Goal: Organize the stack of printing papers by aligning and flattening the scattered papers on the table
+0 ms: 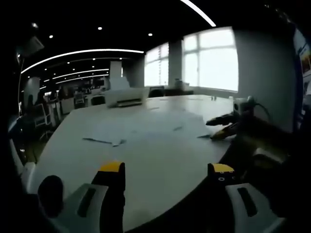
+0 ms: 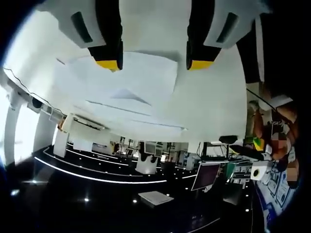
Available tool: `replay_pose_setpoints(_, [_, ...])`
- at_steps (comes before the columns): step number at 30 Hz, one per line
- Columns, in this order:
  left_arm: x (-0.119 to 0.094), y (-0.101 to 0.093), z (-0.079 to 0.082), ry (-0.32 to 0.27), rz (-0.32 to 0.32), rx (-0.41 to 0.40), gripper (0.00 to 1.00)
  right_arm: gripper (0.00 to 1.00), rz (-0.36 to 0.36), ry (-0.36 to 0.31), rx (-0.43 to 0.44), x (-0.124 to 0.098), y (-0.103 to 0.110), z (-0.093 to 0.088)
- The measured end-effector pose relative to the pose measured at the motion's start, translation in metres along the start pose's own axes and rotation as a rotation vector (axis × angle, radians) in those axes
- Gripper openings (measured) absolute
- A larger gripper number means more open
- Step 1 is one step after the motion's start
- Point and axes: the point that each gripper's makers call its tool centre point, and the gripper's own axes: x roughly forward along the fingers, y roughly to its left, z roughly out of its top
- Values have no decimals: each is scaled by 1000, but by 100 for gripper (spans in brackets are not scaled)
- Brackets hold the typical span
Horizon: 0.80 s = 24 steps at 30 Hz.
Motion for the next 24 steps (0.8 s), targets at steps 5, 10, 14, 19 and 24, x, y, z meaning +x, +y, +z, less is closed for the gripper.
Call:
replay_pose_setpoints(5, [0, 0, 0, 1, 0, 1, 72, 46, 4, -3, 2, 0, 0, 0])
replay_pose_setpoints(10, [0, -1, 0, -1, -2, 0, 72, 46, 9, -1, 4, 3, 1, 1])
replay_pose_setpoints(14, [0, -1, 1, -2, -3, 1, 72, 45, 16, -7, 20, 5, 1, 1])
replay_pose_setpoints(19, [0, -1, 1, -2, -1, 0, 72, 42, 27, -20, 53, 5, 3, -1])
replay_pose_setpoints(24, [0, -2, 1, -1, -5, 2, 72, 41, 30, -21, 61, 5, 4, -1])
